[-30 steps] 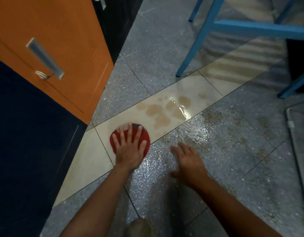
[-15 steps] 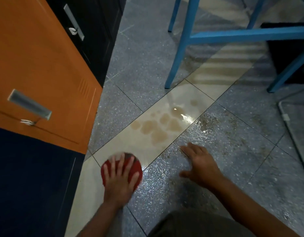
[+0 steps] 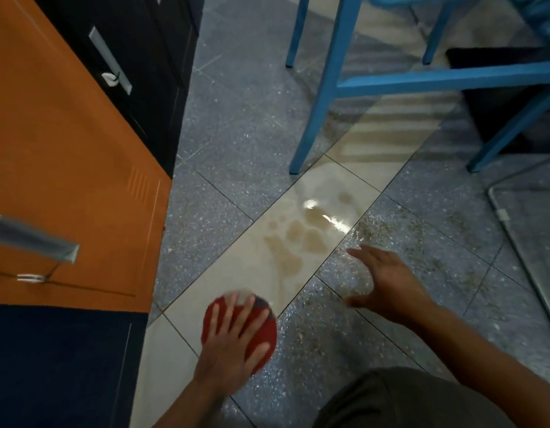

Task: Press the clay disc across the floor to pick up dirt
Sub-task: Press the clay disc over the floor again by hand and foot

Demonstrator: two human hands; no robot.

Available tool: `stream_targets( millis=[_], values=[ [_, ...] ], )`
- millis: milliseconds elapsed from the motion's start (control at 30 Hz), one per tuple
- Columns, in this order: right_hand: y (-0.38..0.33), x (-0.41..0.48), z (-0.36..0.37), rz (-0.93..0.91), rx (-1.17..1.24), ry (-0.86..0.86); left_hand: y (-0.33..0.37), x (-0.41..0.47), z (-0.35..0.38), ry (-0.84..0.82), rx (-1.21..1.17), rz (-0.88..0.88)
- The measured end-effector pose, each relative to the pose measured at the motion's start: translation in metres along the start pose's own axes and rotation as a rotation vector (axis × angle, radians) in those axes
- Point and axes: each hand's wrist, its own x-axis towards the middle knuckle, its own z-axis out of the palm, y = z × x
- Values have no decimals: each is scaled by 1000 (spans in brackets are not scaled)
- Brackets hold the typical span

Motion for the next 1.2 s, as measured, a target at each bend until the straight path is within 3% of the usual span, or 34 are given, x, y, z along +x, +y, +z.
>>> stream_targets(
  millis=[100, 233, 300, 400, 467, 600, 667, 800, 933, 1000, 1100, 1200],
  values=[
    [18, -10, -9, -5, 7, 14, -35, 7, -15, -46, 35, -75],
    [43, -25, -3, 9, 59, 0, -51, 123, -45, 27, 5, -362],
    [53, -37, 9, 25, 114, 31, -36, 182, -59, 39, -36, -413],
    [61, -48, 24, 39, 151, 41, 0, 217, -60, 47, -20, -349],
    [65, -49, 26, 42, 140, 26, 25, 197, -47, 44, 36, -208],
    [66, -47, 26, 45, 165, 46, 52, 82, -8, -5, 84, 122],
    [66, -43, 25, 42, 156, 50, 37, 25, 1, -31, 94, 196],
    [64, -41, 31, 6, 161, 36, -13, 23, -16, -58, 117, 52],
    [65, -36, 39, 8, 157, 52, -16, 141, -40, 63, 40, -309],
    [65, -35, 45, 9, 163, 60, 7, 201, -55, 42, -37, -390],
    [66, -32, 47, 14, 163, 98, 58, 246, -56, 24, -28, -331],
    [65, -30, 46, 22, 147, 128, 105, 216, -36, -22, 33, -30]
  ],
)
